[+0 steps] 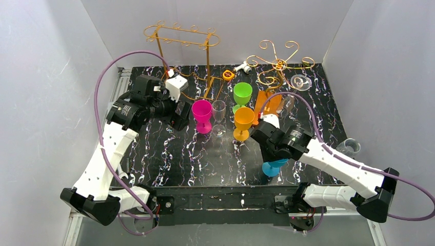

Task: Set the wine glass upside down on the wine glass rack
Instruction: Pick up the wine glass at the center of the board, then turn the wine glass upside down at the wine rack.

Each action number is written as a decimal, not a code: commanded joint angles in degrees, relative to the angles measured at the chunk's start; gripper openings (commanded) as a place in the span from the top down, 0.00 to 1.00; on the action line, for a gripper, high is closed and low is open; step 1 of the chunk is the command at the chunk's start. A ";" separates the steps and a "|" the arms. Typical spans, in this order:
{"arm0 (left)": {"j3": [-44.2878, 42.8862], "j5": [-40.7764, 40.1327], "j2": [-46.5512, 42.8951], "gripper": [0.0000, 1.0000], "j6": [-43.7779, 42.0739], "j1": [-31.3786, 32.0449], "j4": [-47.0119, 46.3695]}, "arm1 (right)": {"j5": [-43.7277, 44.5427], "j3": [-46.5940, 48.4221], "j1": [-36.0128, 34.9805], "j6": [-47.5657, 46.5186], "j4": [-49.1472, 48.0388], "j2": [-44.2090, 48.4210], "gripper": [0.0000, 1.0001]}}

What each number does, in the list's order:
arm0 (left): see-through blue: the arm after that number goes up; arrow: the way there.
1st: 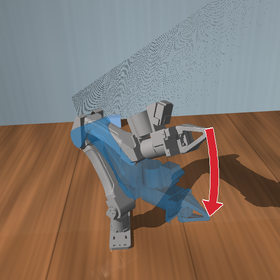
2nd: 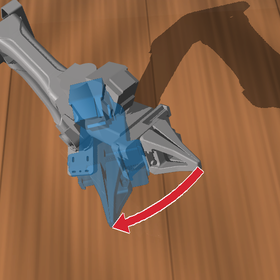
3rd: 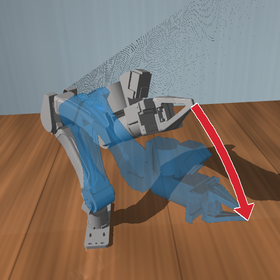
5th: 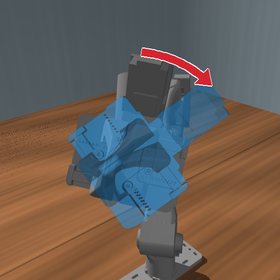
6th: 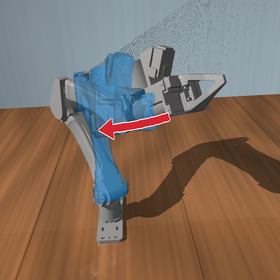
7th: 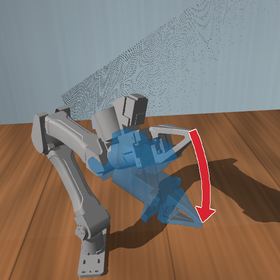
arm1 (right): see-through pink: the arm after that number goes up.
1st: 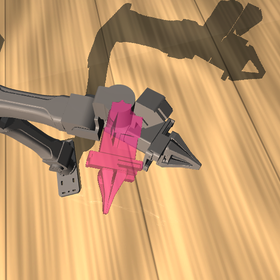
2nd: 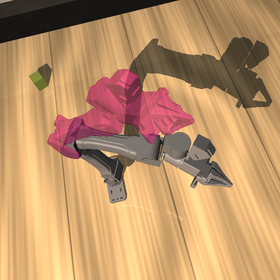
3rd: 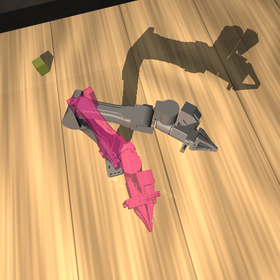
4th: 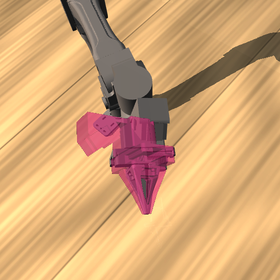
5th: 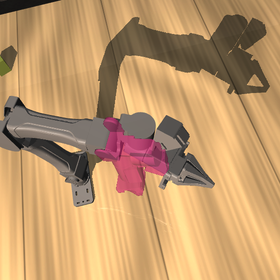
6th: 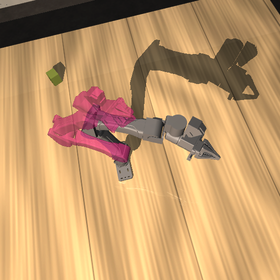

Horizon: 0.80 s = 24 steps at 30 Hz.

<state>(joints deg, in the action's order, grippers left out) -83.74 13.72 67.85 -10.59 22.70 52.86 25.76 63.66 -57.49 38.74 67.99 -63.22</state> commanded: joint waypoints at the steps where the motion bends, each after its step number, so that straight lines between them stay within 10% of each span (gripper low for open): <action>1: -2.82 2.35 -0.13 0.02 3.54 -0.15 1.22 | 0.41 -2.06 -0.25 0.01 -4.68 0.33 0.64; 6: -2.40 5.59 -0.67 0.02 6.52 -0.19 1.31 | 0.13 5.12 -0.25 -2.07 -4.64 -2.03 0.99; 18: -3.37 19.01 -2.64 0.02 8.43 -0.20 -0.36 | -17.50 44.46 -0.25 -11.77 2.72 -10.61 0.99; 24: -5.19 26.62 -0.55 0.02 7.54 -0.20 -0.10 | -28.05 51.42 -0.25 -12.59 -9.74 -14.56 0.99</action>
<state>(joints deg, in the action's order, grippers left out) -85.76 34.89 66.65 -3.01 22.68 52.71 3.05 113.51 -57.49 27.59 67.20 -76.95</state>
